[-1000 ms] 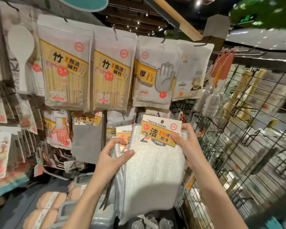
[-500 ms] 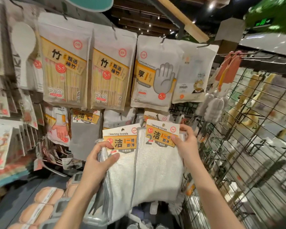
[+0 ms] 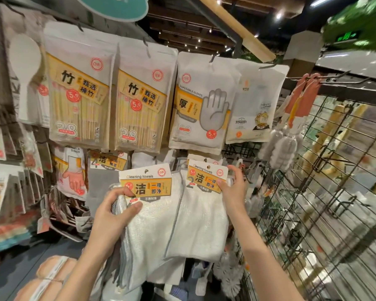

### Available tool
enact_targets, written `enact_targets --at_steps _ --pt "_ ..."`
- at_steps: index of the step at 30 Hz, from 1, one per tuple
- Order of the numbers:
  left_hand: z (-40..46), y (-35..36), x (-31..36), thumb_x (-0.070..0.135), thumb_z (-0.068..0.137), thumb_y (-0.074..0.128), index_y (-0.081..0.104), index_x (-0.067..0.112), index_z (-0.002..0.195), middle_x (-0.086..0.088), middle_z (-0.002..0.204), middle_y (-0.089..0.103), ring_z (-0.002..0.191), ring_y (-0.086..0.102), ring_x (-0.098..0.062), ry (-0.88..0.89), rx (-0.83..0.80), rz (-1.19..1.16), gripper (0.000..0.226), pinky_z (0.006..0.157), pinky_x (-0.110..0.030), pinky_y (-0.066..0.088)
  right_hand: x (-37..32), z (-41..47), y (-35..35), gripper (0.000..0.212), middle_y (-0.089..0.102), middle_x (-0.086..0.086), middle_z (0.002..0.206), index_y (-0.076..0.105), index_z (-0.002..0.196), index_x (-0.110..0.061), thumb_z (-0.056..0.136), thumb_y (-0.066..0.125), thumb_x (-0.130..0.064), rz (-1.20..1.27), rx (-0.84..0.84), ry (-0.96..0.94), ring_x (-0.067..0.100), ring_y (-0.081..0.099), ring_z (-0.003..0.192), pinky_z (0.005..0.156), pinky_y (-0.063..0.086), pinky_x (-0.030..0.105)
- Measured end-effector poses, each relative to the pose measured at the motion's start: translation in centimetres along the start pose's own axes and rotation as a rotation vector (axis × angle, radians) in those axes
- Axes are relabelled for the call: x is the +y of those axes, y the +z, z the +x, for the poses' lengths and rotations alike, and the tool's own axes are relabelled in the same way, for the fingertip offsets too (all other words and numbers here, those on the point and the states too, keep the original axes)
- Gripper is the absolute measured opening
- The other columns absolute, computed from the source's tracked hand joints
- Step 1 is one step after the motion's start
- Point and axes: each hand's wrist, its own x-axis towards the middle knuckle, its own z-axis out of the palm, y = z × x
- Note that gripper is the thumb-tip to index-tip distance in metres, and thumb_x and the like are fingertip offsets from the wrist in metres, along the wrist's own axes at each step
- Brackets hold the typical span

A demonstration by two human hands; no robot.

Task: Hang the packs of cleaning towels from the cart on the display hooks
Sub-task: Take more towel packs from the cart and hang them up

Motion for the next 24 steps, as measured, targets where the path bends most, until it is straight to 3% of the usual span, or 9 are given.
enact_targets --at_steps 3,5,9,11,14,17,21,24 --pt "0.6 -0.4 -0.1 0.006 0.077 0.076 0.06 0.03 0.083 0.024 0.102 0.068 0.095 0.056 0.016 0.026 0.013 0.019 0.029 0.072 -0.001 0.037 1.1 0.7 0.5 0.046 0.052 0.001 0.126 0.053 0.119 -0.017 0.082 0.063 0.008 -0.007 0.014 0.03 0.019 0.051 0.116 0.094 0.05 0.034" --pt "0.7 -0.4 -0.1 0.006 0.077 0.076 0.06 0.03 0.083 0.03 0.101 0.066 0.093 0.055 0.02 0.041 0.01 0.024 0.029 0.074 -0.003 0.037 1.8 1.0 0.9 0.047 0.05 0.004 0.132 0.054 0.12 -0.019 0.082 0.064 0.006 0.002 0.044 0.047 0.021 0.048 0.121 0.1 0.045 0.043" --pt "1.1 -0.2 0.0 0.006 0.077 0.076 0.06 0.028 0.084 0.028 0.101 0.067 0.093 0.056 0.018 0.036 0.004 0.006 0.028 0.08 -0.02 0.038 2.5 2.0 1.9 0.048 0.051 0.002 0.132 0.055 0.122 -0.024 0.083 0.063 0.004 0.024 0.067 0.042 0.018 0.047 0.124 0.102 0.043 0.036" --pt "1.2 0.1 0.1 0.006 0.077 0.076 0.061 0.029 0.084 0.03 0.1 0.066 0.091 0.056 0.02 0.034 -0.002 0.012 0.028 0.079 -0.021 0.037 2.8 2.5 2.2 0.049 0.052 0.001 0.129 0.055 0.124 -0.021 0.083 0.064 0.004 -0.022 0.082 0.019 0.016 0.047 0.123 0.1 0.04 0.028" --pt "1.2 0.5 0.3 0.006 0.076 0.076 0.061 0.029 0.083 0.032 0.1 0.065 0.09 0.055 0.021 0.038 -0.014 0.003 0.028 0.078 -0.019 0.036 3.1 3.5 2.5 0.047 0.053 0.003 0.122 0.056 0.125 -0.018 0.082 0.066 0.001 -0.146 0.112 -0.022 0.018 0.048 0.119 0.098 0.039 0.028" --pt "1.4 0.7 0.5 0.006 0.076 0.076 0.061 0.031 0.083 0.033 0.099 0.065 0.09 0.054 0.022 0.043 -0.027 0.002 0.029 0.078 -0.018 0.035 2.9 4.4 2.9 0.045 0.053 0.004 0.119 0.057 0.123 -0.018 0.082 0.069 -0.003 -0.249 0.131 -0.031 0.019 0.05 0.113 0.084 0.039 0.024" --pt "1.6 1.1 0.5 0.009 0.076 0.076 0.061 0.031 0.084 0.03 0.102 0.065 0.092 0.056 0.018 0.02 -0.042 -0.023 0.028 0.08 -0.023 0.038 2.6 5.2 3.2 0.043 0.049 0.001 0.124 0.055 0.123 -0.023 0.085 0.065 -0.006 -0.338 0.133 -0.012 0.006 0.042 0.096 0.057 0.029 0.015" --pt "1.6 1.6 0.5 0.009 0.076 0.076 0.062 0.031 0.085 0.032 0.1 0.065 0.091 0.056 0.019 -0.003 -0.059 -0.04 0.028 0.079 -0.023 0.038 2.7 5.6 3.2 0.043 0.048 0.002 0.126 0.055 0.124 -0.022 0.086 0.063 -0.004 -0.366 0.139 -0.006 0.004 0.039 0.093 0.059 0.029 0.017"
